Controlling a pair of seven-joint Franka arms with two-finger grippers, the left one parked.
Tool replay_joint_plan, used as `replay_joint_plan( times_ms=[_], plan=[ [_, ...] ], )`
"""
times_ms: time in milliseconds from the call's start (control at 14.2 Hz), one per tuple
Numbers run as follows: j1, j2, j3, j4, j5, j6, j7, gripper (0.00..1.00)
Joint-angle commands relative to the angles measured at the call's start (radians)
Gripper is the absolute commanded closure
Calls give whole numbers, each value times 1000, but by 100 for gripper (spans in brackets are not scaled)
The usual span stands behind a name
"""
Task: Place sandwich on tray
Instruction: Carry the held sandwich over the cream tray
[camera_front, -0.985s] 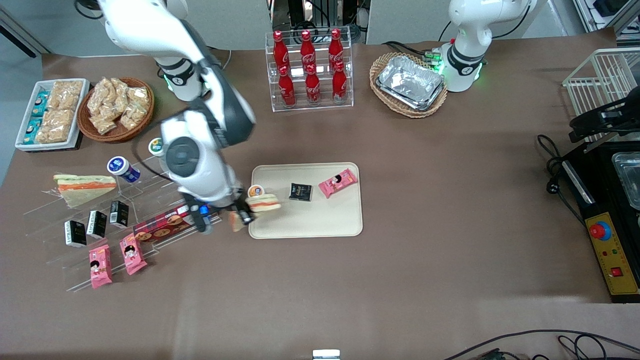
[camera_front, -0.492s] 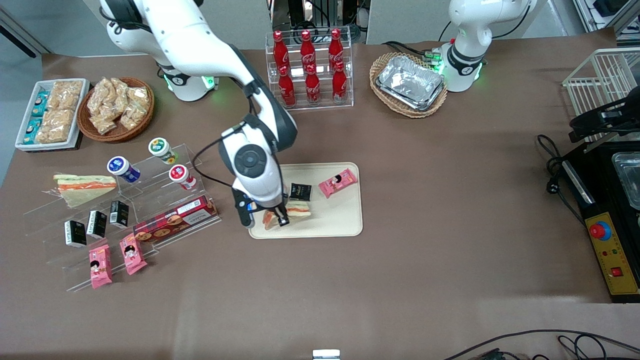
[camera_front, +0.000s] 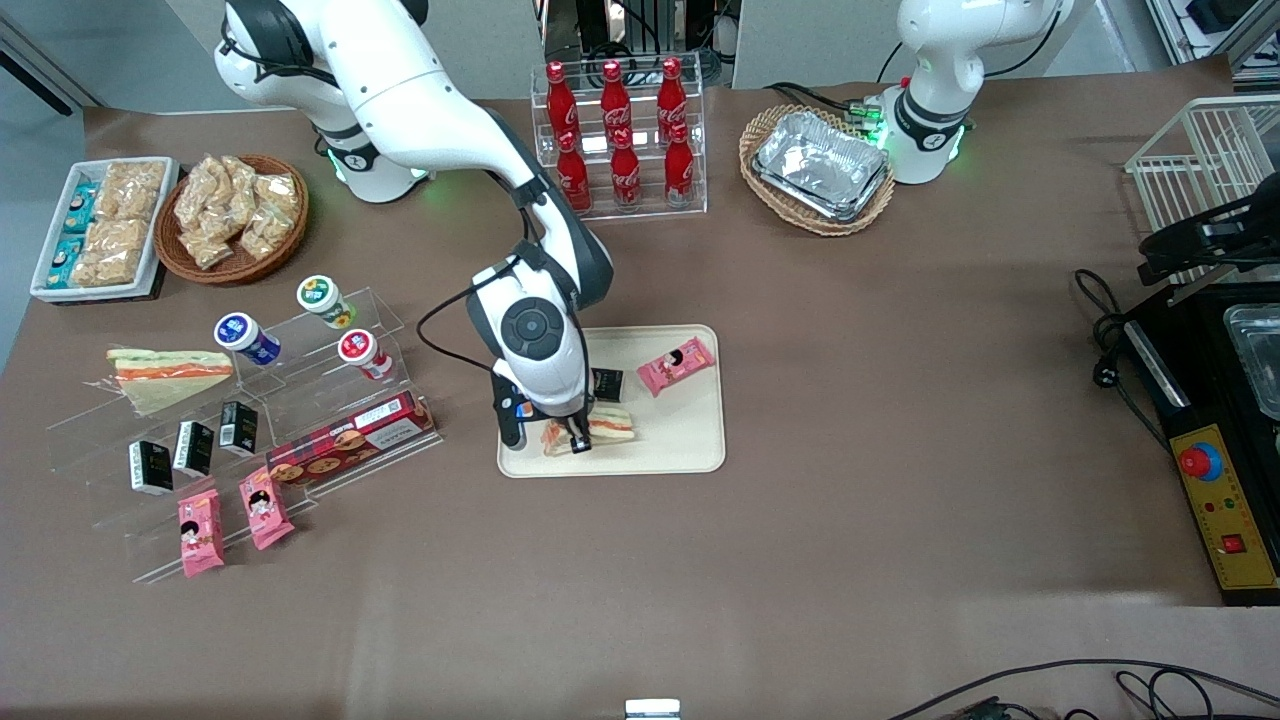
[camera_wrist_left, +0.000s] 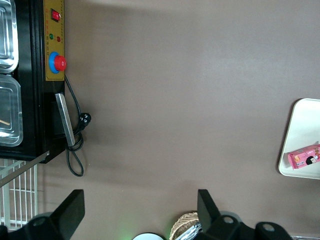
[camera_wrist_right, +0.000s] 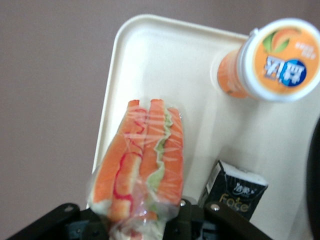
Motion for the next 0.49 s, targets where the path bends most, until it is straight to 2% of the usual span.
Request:
replay_joint_plan(
  times_ms=[0,141,211,281,352,422],
  plan=[
    [39,52,-13,25,31,50,44,69],
    [42,67,-13,25,29,60,44,68],
    [42,75,-13,25,31,60,44,60],
    [45,83,-13,26,29,61,44,43],
    [43,92,-13,28,29,61,43,0],
    [48,97,-13,28,28,61,41,0]
  ],
)
